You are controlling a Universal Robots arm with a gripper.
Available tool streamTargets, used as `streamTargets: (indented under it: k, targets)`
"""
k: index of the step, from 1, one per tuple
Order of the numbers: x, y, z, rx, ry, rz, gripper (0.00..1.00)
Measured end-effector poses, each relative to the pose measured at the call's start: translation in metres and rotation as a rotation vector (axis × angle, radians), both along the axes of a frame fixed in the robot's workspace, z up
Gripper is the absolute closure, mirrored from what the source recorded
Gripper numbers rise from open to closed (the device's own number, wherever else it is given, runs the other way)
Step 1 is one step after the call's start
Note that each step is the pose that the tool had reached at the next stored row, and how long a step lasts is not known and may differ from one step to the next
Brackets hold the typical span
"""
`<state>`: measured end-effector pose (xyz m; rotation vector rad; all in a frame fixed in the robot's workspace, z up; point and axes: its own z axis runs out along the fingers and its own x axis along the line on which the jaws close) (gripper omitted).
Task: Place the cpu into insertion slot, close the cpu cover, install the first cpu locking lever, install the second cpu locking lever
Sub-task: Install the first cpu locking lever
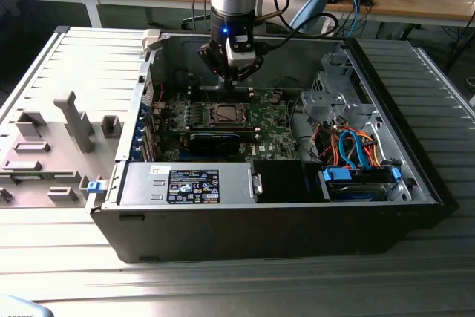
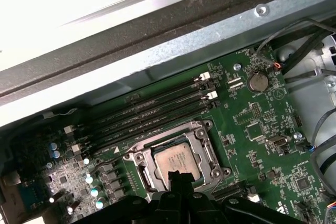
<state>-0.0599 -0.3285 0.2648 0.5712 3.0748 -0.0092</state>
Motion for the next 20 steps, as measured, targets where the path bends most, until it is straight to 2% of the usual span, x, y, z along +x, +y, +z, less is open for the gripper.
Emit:
streamTargets:
  k: [20]
  targets:
    - [0.0, 0.0, 0.0, 0.0, 0.0, 0.045, 0.89]
